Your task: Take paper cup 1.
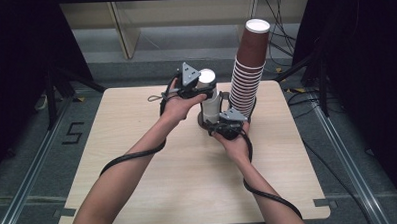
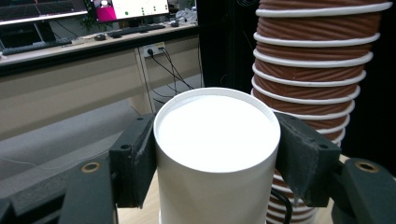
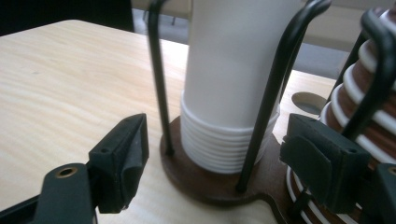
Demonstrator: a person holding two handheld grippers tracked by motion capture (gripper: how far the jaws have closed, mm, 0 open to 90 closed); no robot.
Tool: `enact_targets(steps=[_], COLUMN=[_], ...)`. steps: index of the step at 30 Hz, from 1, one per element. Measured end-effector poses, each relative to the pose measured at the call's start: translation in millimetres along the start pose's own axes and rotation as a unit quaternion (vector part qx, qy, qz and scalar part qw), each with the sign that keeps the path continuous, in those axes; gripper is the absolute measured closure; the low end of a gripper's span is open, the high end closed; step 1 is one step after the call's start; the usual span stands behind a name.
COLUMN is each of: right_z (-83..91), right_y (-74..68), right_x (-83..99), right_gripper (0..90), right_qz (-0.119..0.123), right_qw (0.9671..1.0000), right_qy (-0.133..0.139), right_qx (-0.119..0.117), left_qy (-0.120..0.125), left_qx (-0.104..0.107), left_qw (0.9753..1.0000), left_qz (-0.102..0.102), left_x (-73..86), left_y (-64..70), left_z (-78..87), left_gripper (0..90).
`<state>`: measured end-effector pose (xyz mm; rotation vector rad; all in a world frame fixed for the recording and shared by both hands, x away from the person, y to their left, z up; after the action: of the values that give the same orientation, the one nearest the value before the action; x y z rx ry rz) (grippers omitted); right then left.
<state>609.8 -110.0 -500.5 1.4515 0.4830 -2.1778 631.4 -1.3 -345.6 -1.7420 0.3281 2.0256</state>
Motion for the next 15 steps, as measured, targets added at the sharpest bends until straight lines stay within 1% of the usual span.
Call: enact_targets(steps=[1,2,3,4,5,6,7,8,9,10,11,12,13,14,15], right_z=[3.7,7.9,12.8,16.6,22.4,27.3,32.4,37.7,41.5,46.9,51.8,56.3,59.5,63.2,68.0], right_y=[1.8,-1.4,-1.0,0.7,-0.2,-0.6,0.1,-0.3,0.9,1.5,2.8,1.1,1.2,-0.8,-2.2], right_x=[-1.1,-0.6,-1.7,-3.0,-3.5,-4.8,-6.1,-6.9,-7.7,-9.1,-10.3,-10.2,-11.4,-10.8,-11.1], right_gripper=[22.5,22.1,21.7,21.6,21.4,21.1,21.0,21.0,21.0,21.0,20.9,20.7,20.6,20.5,20.4], right_qz=[0.014,-0.001,0.009,0.026,0.024,0.029,0.029,0.024,0.026,0.021,0.021,0.011,0.023,0.012,0.019], right_qw=[0.9999,0.9999,0.9998,0.9995,0.9995,0.9992,0.9992,0.9993,0.9991,0.999,0.9988,0.9986,0.9982,0.9983,0.9982], right_qy=[0.0,-0.006,-0.004,-0.003,-0.004,-0.004,-0.002,-0.002,-0.005,-0.001,0.0,-0.003,0.004,0.001,0.005], right_qx=[-0.006,-0.008,-0.014,-0.017,-0.021,-0.028,-0.028,-0.03,-0.033,-0.04,-0.044,-0.052,-0.055,-0.057,-0.056], left_qy=[0.003,-0.004,-0.002,-0.007,-0.011,-0.009,-0.012,-0.013,-0.02,-0.02,-0.022,-0.025,-0.021,-0.028,-0.03], left_qx=[-0.002,0.001,0.001,0.005,0.005,0.002,0.001,0.0,-0.001,-0.001,0.0,0.0,-0.001,0.0,-0.001], left_qw=[1.0,1.0,1.0,1.0,0.9999,1.0,0.9999,0.9999,0.9998,0.9998,0.9997,0.9997,0.9998,0.9996,0.9995], left_qz=[-0.007,-0.001,-0.005,0.002,0.004,-0.002,-0.003,-0.006,0.001,0.001,0.0,0.001,-0.006,-0.002,-0.002], left_x=[-0.7,0.9,1.1,3.6,6.0,7.9,10.8,13.1,17.6,17.6,23.2,26.0,27.2,31.6,34.4], left_y=[-1.9,-2.4,-4.0,-4.2,-5.3,-7.6,-8.7,-9.7,-9.4,-9.4,-9.3,-9.2,-10.2,-9.3,-9.5], left_z=[3.2,9.2,12.4,18.4,23.0,27.0,31.2,34.3,39.5,39.5,46.2,49.2,50.5,54.0,55.9], left_gripper=[33.6,33.6,33.6,33.6,33.6,33.6,33.6,33.6,33.6,33.6,33.6,33.6,33.5,33.6,33.6])
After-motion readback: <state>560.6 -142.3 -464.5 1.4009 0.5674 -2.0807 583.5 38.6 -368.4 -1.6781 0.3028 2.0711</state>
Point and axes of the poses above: each handheld gripper's, and its own axes: z roughly backward along the jaws, x roughly out of its underside, y roughly to its right, the point moved 6 cm from there along -z, roughly forward along the jaws, and after that the axes turned 8 degrees about -x, right-handed, at the moved point
